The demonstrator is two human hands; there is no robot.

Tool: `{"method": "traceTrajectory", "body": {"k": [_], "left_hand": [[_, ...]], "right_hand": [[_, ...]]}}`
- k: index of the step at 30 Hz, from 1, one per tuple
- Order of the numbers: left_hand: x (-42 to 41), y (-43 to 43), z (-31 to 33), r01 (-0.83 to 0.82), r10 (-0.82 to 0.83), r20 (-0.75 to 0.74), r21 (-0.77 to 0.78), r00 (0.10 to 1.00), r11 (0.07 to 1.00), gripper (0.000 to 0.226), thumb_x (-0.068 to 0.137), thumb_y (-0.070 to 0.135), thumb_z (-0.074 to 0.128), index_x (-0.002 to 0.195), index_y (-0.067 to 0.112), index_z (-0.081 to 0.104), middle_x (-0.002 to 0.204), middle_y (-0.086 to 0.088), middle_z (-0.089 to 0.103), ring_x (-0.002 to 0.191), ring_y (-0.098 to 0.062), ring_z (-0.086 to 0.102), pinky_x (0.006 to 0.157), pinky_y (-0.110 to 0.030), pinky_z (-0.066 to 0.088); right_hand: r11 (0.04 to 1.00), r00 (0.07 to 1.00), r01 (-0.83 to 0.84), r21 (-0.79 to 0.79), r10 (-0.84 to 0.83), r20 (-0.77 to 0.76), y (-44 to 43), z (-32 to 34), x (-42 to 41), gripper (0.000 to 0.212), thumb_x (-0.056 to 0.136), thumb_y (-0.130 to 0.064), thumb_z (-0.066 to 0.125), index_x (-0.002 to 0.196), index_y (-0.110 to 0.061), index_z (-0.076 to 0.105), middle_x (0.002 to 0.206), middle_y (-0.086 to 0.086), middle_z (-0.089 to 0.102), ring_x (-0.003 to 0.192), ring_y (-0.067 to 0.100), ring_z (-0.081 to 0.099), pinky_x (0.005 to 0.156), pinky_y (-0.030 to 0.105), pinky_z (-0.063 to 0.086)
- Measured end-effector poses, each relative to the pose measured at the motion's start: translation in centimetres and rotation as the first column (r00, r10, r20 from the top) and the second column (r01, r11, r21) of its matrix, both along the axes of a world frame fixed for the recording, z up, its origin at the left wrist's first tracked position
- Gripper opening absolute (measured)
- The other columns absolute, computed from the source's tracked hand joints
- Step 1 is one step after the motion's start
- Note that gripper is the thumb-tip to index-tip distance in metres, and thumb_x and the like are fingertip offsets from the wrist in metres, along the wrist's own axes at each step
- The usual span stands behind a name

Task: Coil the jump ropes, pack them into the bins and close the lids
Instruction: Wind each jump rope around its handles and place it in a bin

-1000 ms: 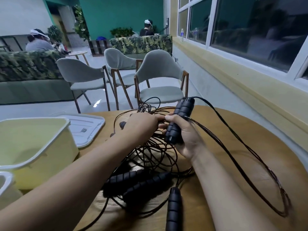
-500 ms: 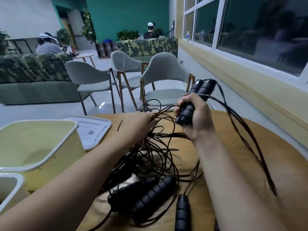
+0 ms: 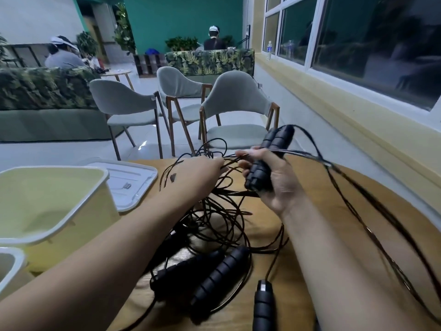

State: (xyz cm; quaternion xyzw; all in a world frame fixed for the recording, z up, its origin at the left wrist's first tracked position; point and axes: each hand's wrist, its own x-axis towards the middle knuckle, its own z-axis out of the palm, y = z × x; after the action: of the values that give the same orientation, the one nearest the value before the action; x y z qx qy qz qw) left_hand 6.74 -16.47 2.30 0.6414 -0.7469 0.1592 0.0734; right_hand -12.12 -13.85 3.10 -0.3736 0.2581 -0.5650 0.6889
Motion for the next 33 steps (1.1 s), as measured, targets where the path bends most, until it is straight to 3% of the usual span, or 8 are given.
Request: {"method": "traceTrajectory", "body": {"k": [4,9,13,18,21,25,28,33], "left_hand": [[-0.7,0.2,0.4,0.001,-0.004,0.057,0.056,0.998,0.998,0.035,0.107,0.024,0.044,0.138,0.038,0.050,0.072,0.002,0.050,0.070,-0.028,0.054,0.056,-0.034,0.043],[-0.2,0.3,0.4,0.000,0.001,-0.017,0.047,1.000,0.999,0.031,0.110,0.044,0.041,0.104,0.019,0.058,0.083,-0.002,0.060,0.077,-0.030,0.058,0.063,-0.037,0.048],[1.2,0.1,0.2,-0.014,0.019,-0.094,0.050,0.995,0.999,0.037,0.110,0.052,0.043,0.098,0.020,0.057,0.080,0.001,0.057,0.073,-0.025,0.051,0.053,-0.033,0.031],[3.1,-0.1,0.1,0.001,0.003,-0.170,0.025,0.985,1.000,0.032,0.110,0.052,0.044,0.090,0.028,0.043,0.079,0.003,0.057,0.076,-0.028,0.054,0.061,-0.037,0.039],[3.1,-0.1,0.4,0.024,-0.017,-0.175,0.037,0.984,0.999,0.033,0.110,0.056,0.042,0.092,0.028,0.045,0.072,0.008,0.050,0.072,-0.023,0.051,0.062,-0.037,0.040],[2.7,0.3,1.1,0.038,-0.034,-0.249,0.009,0.968,0.999,0.045,0.107,0.061,0.046,0.081,0.025,0.049,0.069,0.008,0.054,0.068,-0.020,0.055,0.058,-0.034,0.041],[2.7,0.4,2.7,0.036,0.016,-0.501,0.094,0.865,0.995,0.059,0.100,0.070,0.051,0.075,0.017,0.057,0.065,0.003,0.059,0.061,-0.019,0.055,0.057,-0.032,0.040],[2.1,0.2,7.8,0.047,0.149,-0.846,0.201,0.512,0.978,0.048,0.093,0.060,0.072,0.075,0.016,0.066,0.058,0.005,0.049,0.051,-0.012,0.042,0.049,-0.025,0.035]], "right_hand": [[0.999,0.999,-0.041,0.009,0.041,-0.016,0.0,-0.2,2.0,0.002,0.098,-0.007,0.066,0.096,-0.005,0.067,0.097,0.018,0.070,0.078,0.022,0.065,0.069,0.028,0.050],[1.000,0.998,-0.002,0.024,0.000,0.070,0.1,0.4,2.6,0.034,0.099,-0.004,0.058,0.069,-0.015,0.070,0.077,0.010,0.057,0.069,0.018,0.053,0.062,0.026,0.046],[0.999,0.986,0.008,-0.049,0.000,0.166,0.2,2.5,0.5,0.009,0.096,-0.006,0.058,0.093,-0.013,0.053,0.078,0.009,0.054,0.066,0.018,0.051,0.058,0.024,0.046],[0.987,0.959,0.132,-0.092,-0.103,0.264,-0.5,4.8,-3.2,0.027,0.092,-0.012,0.064,0.114,-0.008,0.048,0.084,0.009,0.056,0.072,0.018,0.054,0.065,0.027,0.046],[0.989,0.964,0.147,-0.020,-0.139,0.226,-0.5,4.3,-3.6,0.007,0.095,-0.012,0.061,0.095,-0.010,0.053,0.080,0.008,0.058,0.069,0.018,0.054,0.063,0.025,0.048],[0.984,0.961,0.155,0.085,-0.170,0.217,-0.4,3.5,-4.1,0.008,0.096,-0.010,0.058,0.090,-0.011,0.053,0.081,0.010,0.061,0.065,0.019,0.056,0.059,0.024,0.048],[0.981,0.982,0.137,0.138,-0.153,0.108,0.0,3.2,-4.3,0.006,0.097,-0.009,0.056,0.091,-0.007,0.057,0.093,0.017,0.070,0.068,0.018,0.057,0.062,0.024,0.044],[0.973,0.997,0.076,0.219,-0.070,-0.039,1.3,3.0,-4.9,0.010,0.096,-0.006,0.058,0.102,-0.006,0.051,0.115,0.031,0.074,0.069,0.020,0.062,0.054,0.022,0.052]]}}
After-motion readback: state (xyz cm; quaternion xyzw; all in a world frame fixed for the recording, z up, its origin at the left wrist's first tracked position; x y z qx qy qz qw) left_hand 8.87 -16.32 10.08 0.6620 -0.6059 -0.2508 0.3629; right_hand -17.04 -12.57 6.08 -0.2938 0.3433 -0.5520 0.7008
